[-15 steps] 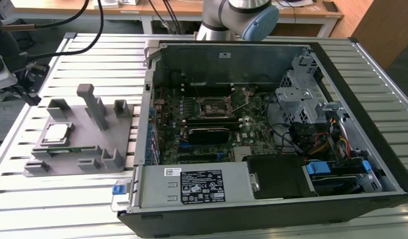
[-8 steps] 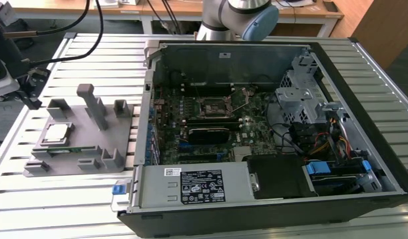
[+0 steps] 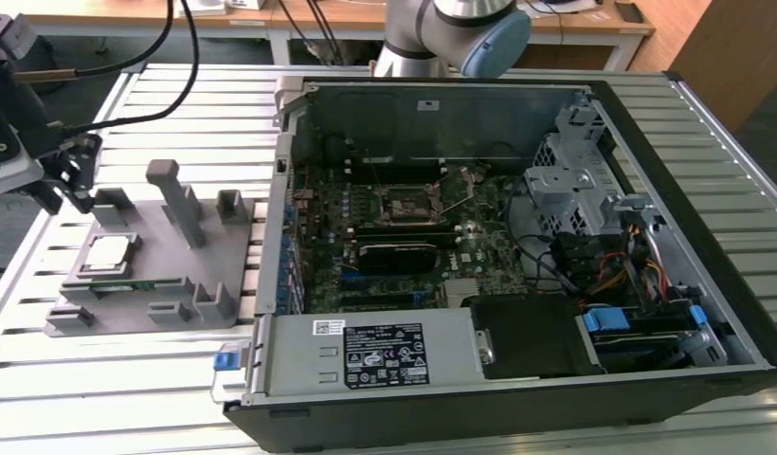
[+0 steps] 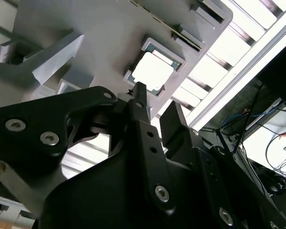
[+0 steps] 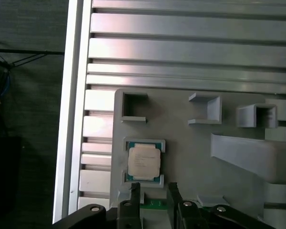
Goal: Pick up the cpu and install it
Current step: 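Pick up the cpu and move it towards the insertion slot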
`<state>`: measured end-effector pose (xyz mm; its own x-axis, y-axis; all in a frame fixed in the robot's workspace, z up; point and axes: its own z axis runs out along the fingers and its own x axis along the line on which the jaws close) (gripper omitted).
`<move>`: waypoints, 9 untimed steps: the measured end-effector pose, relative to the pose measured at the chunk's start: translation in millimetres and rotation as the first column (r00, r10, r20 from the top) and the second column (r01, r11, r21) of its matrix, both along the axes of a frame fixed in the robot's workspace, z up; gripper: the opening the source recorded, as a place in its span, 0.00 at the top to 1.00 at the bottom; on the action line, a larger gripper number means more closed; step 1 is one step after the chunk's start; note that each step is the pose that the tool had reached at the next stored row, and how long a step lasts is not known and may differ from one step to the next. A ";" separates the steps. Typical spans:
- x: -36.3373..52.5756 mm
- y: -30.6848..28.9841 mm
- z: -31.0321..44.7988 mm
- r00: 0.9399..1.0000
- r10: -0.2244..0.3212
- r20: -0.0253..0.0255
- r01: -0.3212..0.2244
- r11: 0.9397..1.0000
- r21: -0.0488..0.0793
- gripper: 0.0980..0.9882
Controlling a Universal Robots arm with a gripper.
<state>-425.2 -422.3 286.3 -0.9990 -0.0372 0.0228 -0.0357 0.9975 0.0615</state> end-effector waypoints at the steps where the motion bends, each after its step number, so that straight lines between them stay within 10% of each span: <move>1: 0.0 0.0 -1.5 1.000 0.000 0.000 0.000 1.000 0.000 0.65; 9: -2.6 0.0 -15.0 1.000 0.001 0.001 -0.001 1.000 -0.001 0.39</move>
